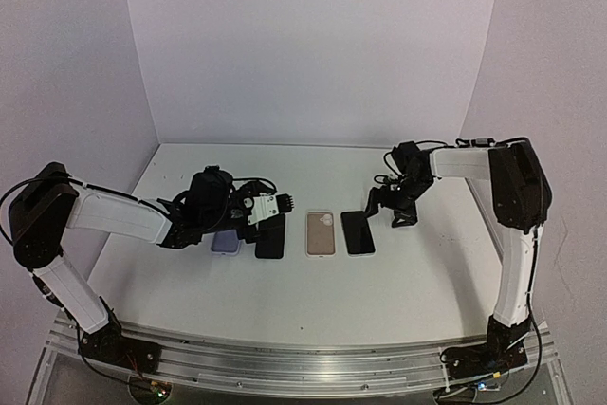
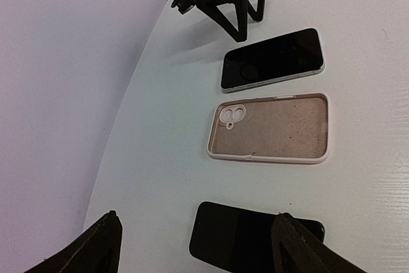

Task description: Take the phone out of the phone case

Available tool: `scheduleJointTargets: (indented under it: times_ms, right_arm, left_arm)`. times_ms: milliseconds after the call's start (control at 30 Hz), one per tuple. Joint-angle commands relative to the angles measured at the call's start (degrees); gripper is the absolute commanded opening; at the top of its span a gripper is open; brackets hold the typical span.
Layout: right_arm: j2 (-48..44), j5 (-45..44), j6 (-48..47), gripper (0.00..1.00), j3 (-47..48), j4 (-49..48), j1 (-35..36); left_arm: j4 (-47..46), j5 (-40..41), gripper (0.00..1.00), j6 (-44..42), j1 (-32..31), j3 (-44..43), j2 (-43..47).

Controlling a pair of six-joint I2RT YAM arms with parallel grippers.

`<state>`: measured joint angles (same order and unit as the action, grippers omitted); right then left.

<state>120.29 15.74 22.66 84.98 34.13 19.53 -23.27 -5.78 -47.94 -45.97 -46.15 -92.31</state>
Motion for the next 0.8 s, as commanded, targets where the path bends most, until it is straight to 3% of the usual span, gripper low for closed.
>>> scheduleJointTargets:
  times_ms: [0, 133, 767]
  right_arm:
    - [-5.56, -17.89, 1.03, 0.98, 2.17, 4.84, 6.02]
    - [-3.72, -25.58, 2.16, 0.98, 3.92, 5.27, 10.64]
    - [8.15, -25.2, 0.53, 0.98, 13.38, 6.55, 15.44]
  left_arm:
    - [0.07, 0.7, 0.82, 1.41, 0.44, -1.34, 1.53]
    - [0.06, 0.51, 0.82, 1.58, 0.45, -1.37, 1.63]
    - [0.31, 0.34, 0.82, 1.48, 0.53, -0.82, 2.2]
